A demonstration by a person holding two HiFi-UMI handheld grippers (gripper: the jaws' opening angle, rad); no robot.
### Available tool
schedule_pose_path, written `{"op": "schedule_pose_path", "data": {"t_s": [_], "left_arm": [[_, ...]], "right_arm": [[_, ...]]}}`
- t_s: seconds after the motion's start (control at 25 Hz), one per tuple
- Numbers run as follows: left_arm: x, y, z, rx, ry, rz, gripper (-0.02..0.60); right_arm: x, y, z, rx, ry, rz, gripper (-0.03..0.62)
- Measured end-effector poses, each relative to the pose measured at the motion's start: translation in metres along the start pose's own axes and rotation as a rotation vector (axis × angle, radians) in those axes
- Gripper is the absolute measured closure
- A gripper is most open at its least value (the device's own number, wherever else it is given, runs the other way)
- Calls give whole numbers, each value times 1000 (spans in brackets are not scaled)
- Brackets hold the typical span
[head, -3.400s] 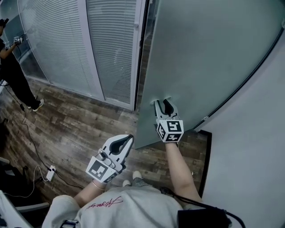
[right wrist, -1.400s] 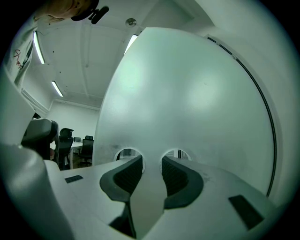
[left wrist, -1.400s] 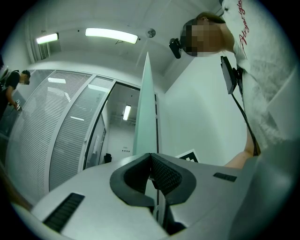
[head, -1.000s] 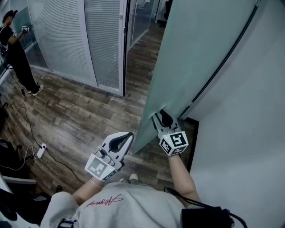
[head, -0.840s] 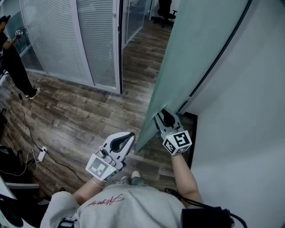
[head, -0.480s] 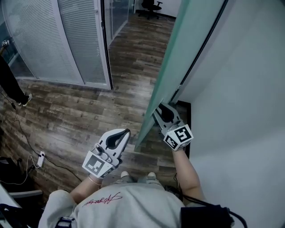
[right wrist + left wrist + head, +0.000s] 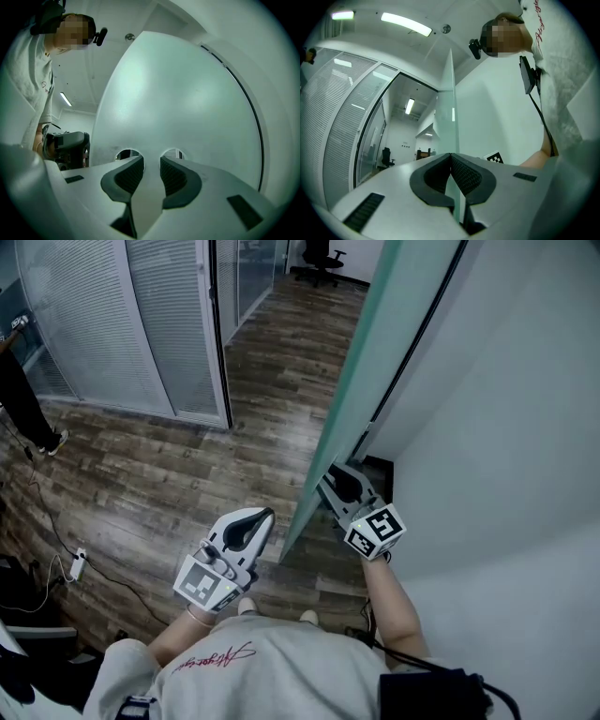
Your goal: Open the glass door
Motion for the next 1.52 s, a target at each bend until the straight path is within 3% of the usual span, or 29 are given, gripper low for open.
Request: {"op": "schedule_pose_path", "data": {"t_s": [0.32,1.04,1.52], "left_arm": [[9,6,-35,12,7,-3,569],[49,25,-114,-9,112,3,569],[78,21,-159,-31,200,6,569]], "right_arm": [[-38,3,0,-1,-50,-11,477],[-131,-5,-4,14,-165,-21,477],[-177,-20,-4,20,-197,-21,477]]}}
Point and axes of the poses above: the fingertips, and each gripper's own axes: x forward along the fingers, z to its left, y out of its underside, the point moved 6 cm from there along -x, backward along the fingers, and after that the axes turned 14 degrees about -y, right-handed, at the moved point
